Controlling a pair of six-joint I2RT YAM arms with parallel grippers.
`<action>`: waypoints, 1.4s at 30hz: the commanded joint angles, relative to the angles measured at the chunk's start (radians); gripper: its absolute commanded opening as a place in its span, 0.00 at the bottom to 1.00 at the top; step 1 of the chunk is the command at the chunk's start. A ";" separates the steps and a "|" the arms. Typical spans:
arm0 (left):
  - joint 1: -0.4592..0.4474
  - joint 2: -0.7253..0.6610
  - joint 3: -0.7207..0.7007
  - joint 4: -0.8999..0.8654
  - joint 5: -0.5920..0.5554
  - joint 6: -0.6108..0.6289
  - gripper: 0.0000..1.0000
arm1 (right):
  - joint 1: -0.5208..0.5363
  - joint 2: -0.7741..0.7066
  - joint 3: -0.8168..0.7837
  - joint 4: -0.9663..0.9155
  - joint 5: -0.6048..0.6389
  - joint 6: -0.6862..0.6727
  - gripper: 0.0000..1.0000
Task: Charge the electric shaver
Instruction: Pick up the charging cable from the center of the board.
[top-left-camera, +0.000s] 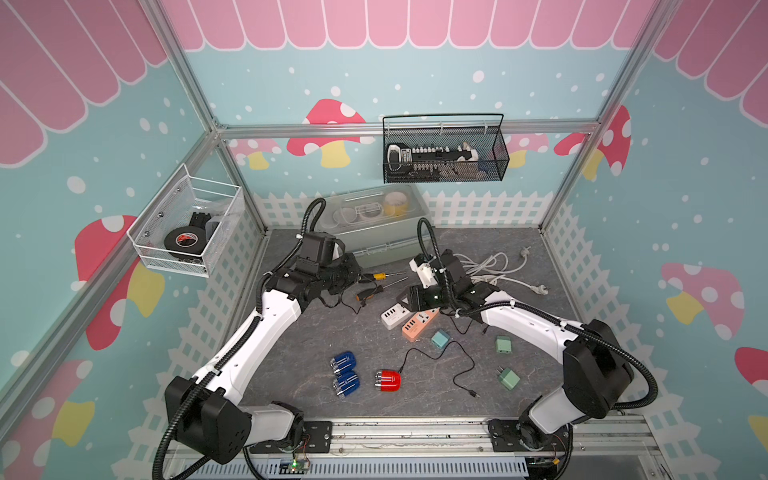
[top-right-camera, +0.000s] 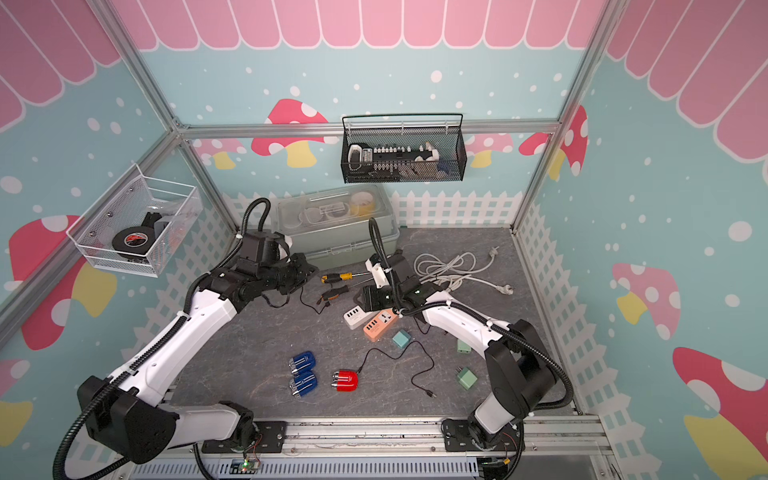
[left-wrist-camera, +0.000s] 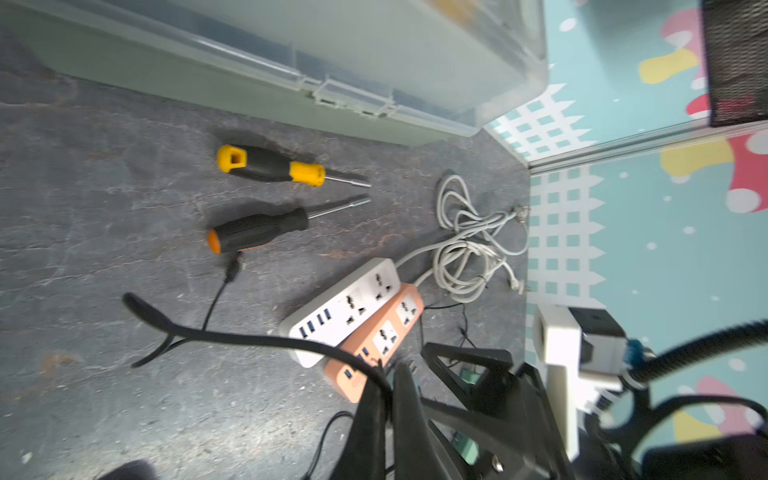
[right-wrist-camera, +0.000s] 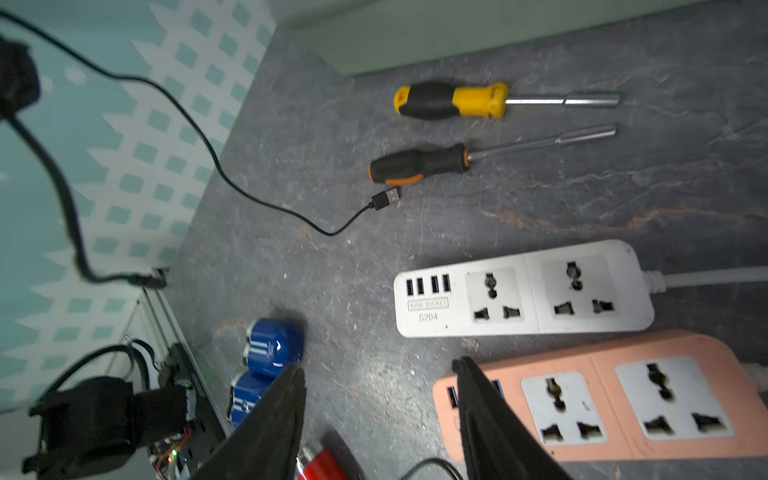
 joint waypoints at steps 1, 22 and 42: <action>-0.015 -0.005 0.076 0.026 0.070 -0.066 0.00 | -0.024 -0.007 0.008 0.110 -0.093 0.151 0.66; -0.101 0.073 0.193 0.319 0.215 -0.137 0.00 | -0.068 0.122 -0.125 0.585 -0.240 1.355 0.84; -0.112 0.028 0.138 0.411 0.231 -0.221 0.00 | -0.057 0.314 -0.096 0.913 -0.092 1.614 0.54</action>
